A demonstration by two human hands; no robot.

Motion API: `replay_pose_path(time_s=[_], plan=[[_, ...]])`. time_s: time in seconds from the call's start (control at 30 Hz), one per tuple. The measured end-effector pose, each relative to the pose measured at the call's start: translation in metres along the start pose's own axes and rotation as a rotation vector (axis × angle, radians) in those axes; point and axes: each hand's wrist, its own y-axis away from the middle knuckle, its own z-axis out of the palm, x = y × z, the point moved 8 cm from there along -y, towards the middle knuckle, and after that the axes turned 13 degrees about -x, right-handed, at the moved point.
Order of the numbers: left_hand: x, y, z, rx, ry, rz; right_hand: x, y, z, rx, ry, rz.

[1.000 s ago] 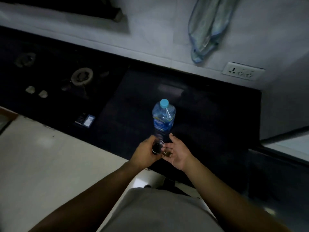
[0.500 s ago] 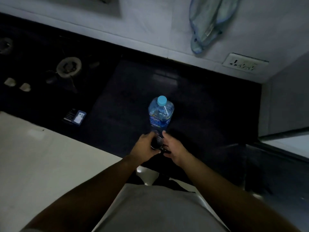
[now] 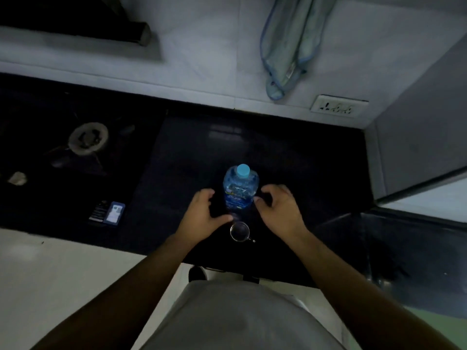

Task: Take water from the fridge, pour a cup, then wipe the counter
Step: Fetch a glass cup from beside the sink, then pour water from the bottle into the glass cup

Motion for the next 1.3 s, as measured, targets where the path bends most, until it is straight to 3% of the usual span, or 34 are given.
replay_pose_path(time_s=[0.1,0.2,0.33,0.5,0.8,0.9,1.03,1.2,1.3], plan=[[0.021,-0.027,-0.028,-0.042,-0.136,0.050,-0.050,-0.002,-0.029,0.124,0.232,-0.288],[0.043,-0.053,-0.035,-0.171,-0.244,0.088,-0.084,-0.011,-0.030,0.078,0.495,-0.436],[0.058,-0.072,-0.022,-0.387,-0.292,0.172,-0.095,-0.030,-0.012,-0.041,0.645,-0.365],[0.051,-0.076,-0.010,-0.428,-0.073,0.167,-0.100,-0.043,0.000,0.054,0.753,-0.303],[0.055,-0.071,-0.015,-0.421,0.028,0.167,-0.101,-0.061,-0.005,-0.054,0.769,-0.127],[0.071,-0.060,-0.034,-0.361,0.082,0.206,-0.124,-0.048,-0.030,0.122,0.710,-0.183],[0.094,-0.032,-0.068,-0.249,0.175,0.323,-0.174,-0.003,-0.073,0.389,0.534,-0.412],[0.105,0.007,-0.090,-0.248,0.240,0.368,-0.206,0.031,-0.118,0.346,0.191,-0.446],[0.108,0.028,-0.102,-0.143,0.199,0.337,-0.195,0.021,-0.117,0.289,0.348,-0.249]])
